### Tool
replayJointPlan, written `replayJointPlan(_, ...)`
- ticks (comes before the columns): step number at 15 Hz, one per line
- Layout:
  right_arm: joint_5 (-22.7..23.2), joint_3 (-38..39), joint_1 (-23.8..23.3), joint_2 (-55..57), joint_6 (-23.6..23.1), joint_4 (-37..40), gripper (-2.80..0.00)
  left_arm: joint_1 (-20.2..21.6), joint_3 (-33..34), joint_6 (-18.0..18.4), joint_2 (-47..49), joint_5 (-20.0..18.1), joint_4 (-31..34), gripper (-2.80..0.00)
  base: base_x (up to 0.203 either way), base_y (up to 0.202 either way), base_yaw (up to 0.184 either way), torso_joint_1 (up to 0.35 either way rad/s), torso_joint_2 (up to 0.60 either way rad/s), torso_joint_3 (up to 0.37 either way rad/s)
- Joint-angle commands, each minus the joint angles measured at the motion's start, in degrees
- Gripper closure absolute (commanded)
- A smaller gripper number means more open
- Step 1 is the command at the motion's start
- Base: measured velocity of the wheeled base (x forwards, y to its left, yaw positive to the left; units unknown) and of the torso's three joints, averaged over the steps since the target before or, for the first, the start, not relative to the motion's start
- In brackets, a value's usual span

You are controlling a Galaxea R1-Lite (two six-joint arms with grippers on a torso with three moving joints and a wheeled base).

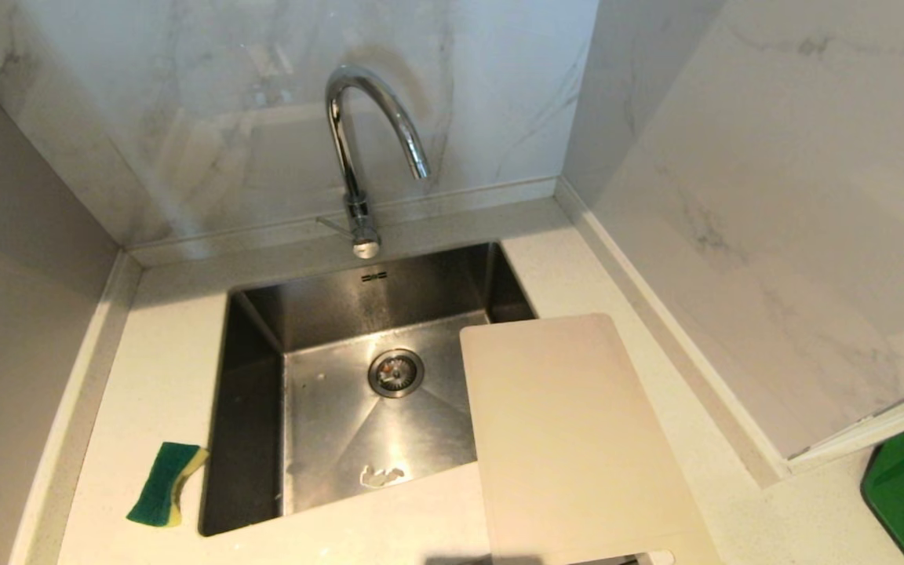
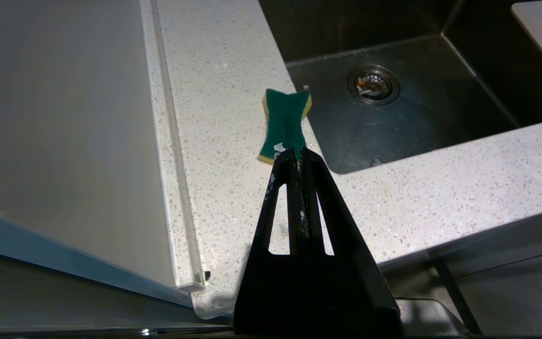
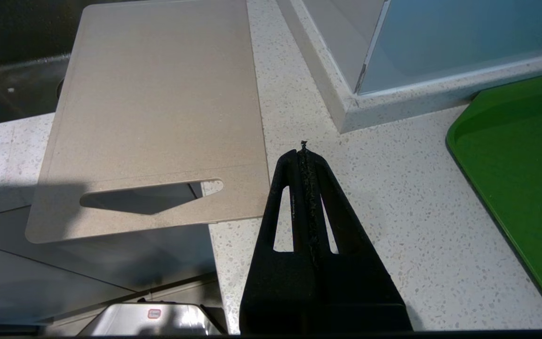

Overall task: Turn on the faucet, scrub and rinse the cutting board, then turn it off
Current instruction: Turn on the tap

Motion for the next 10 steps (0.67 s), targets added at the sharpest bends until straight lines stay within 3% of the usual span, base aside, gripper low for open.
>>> replayJointPlan(1,0.01,0.0,0.01,0.09,-0.03,-0.01,0.0,0.01,0.18,0.08,-0.04,-0.01,0.0,0.0,0.0,0.0,0.0,0.0,0.0,0.0)
replayJointPlan(10,0.1,0.0,0.01,0.03,-0.29,-0.01,0.0,-0.25,0.18,0.65,-0.04,-0.07,-0.18,0.0,0.0,0.0,0.0,0.0,0.0,0.0)
